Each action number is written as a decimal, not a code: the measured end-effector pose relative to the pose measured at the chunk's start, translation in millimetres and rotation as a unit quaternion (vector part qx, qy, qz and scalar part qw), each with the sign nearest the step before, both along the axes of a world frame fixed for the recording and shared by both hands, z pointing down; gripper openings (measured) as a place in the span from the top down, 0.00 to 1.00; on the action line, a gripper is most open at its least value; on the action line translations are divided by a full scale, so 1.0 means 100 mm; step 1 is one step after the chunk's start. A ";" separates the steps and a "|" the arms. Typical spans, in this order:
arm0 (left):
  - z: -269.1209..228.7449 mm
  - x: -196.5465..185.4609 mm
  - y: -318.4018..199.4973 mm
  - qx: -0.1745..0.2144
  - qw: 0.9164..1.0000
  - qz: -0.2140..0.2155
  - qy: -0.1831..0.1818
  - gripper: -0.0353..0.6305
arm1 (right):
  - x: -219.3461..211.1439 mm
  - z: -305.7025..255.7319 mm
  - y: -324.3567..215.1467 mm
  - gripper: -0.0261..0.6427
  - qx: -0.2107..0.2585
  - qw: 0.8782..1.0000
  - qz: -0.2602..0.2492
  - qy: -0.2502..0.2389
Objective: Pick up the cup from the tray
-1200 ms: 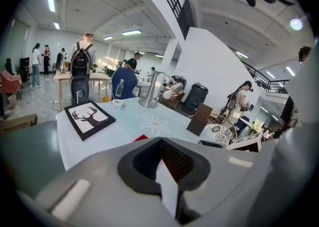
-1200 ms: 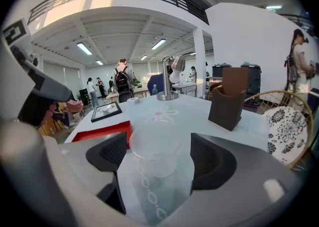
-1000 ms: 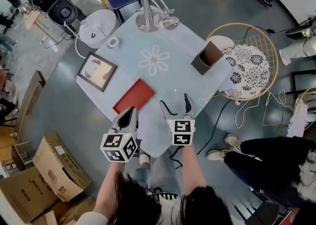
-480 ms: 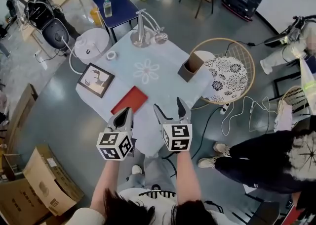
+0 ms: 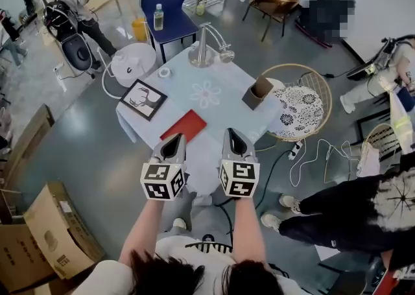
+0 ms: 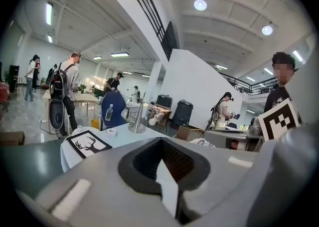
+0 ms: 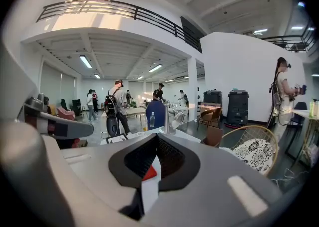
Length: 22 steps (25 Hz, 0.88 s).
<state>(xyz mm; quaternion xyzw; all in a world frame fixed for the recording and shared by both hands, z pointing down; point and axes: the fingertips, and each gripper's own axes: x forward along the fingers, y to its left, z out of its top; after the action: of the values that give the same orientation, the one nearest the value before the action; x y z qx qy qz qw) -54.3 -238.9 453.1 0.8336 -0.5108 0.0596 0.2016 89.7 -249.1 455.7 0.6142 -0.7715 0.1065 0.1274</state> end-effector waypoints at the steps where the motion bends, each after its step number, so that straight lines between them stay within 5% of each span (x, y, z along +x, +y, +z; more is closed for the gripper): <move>1: -0.03 -0.02 0.03 0.003 1.000 0.004 0.000 0.95 | -0.06 -0.01 0.04 0.92 -0.003 1.000 -0.005 0.002; 22: -0.42 -0.08 0.66 0.044 0.998 0.036 0.012 0.95 | -0.40 -0.33 0.77 0.92 0.014 1.000 0.006 0.027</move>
<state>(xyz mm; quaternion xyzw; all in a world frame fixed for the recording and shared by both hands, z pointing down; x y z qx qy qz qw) -61.8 -173.0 411.4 0.8600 -0.4805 0.0344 0.1681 49.8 -171.7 422.6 0.6229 -0.7656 0.0800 0.1391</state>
